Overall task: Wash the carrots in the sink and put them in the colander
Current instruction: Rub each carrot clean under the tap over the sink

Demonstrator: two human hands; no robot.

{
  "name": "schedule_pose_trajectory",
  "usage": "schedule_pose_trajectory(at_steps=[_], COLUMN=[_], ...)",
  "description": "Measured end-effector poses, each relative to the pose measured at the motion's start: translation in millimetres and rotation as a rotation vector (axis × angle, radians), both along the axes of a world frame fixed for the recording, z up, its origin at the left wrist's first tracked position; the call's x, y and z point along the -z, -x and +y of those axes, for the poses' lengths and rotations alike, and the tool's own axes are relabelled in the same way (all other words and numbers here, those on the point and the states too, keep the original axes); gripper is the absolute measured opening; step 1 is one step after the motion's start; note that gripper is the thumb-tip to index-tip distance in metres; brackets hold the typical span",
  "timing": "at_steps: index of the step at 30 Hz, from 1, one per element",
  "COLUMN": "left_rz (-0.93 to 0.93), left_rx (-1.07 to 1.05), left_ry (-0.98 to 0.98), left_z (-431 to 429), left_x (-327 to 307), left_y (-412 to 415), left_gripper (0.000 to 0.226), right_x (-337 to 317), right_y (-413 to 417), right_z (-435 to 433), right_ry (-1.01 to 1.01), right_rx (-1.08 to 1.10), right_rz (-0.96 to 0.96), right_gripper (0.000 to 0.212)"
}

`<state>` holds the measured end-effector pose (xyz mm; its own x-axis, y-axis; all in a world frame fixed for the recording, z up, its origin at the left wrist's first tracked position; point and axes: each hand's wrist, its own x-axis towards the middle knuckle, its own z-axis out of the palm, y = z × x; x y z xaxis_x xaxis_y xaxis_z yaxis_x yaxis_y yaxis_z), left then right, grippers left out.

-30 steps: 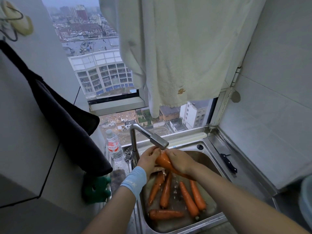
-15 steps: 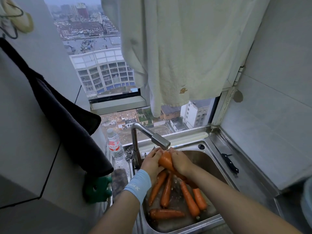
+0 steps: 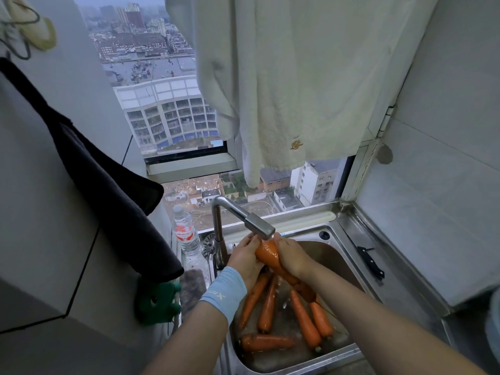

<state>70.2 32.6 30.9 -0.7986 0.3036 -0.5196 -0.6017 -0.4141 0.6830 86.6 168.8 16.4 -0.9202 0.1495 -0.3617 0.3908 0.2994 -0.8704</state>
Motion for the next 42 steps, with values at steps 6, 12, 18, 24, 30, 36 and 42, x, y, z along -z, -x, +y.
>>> schedule_pose_trajectory(at_steps=[6, 12, 18, 24, 30, 36, 42], left_rz=[-0.103, -0.066, 0.046, 0.069, 0.038, 0.044, 0.155], left_rx=[-0.158, -0.119, 0.063, 0.005, -0.003, 0.156, 0.101], left_ry=[0.108, 0.031, 0.051, 0.279, 0.230, 0.115, 0.315], left_z=[8.1, 5.0, -5.4, 2.6, -1.1, -17.3, -10.7], left_x=[6.5, 4.2, 6.3, 9.6, 13.6, 4.7, 4.4], left_y=[8.4, 6.6, 3.3, 7.4, 0.6, -1.3, -1.3], left_gripper=[0.032, 0.029, 0.029, 0.023, 0.029, 0.035, 0.012], right_x=[-0.9, -5.9, -8.0, -7.5, 0.6, 2.7, -3.1], right_y=[-11.9, -17.6, -7.4, -4.7, -7.8, 1.8, 0.0], right_z=[-19.4, -17.2, -1.9, -8.0, -12.1, -6.0, -11.8], right_ry=[-0.064, -0.248, -0.283, -0.429, -0.377, -0.329, -0.301], right_rx=[-0.083, -0.141, -0.093, -0.130, -0.084, -0.068, -0.105], right_rz=[0.052, 0.170, 0.176, 0.101, 0.079, 0.023, 0.055], right_gripper=[0.039, 0.033, 0.061, 0.044, 0.049, 0.052, 0.049])
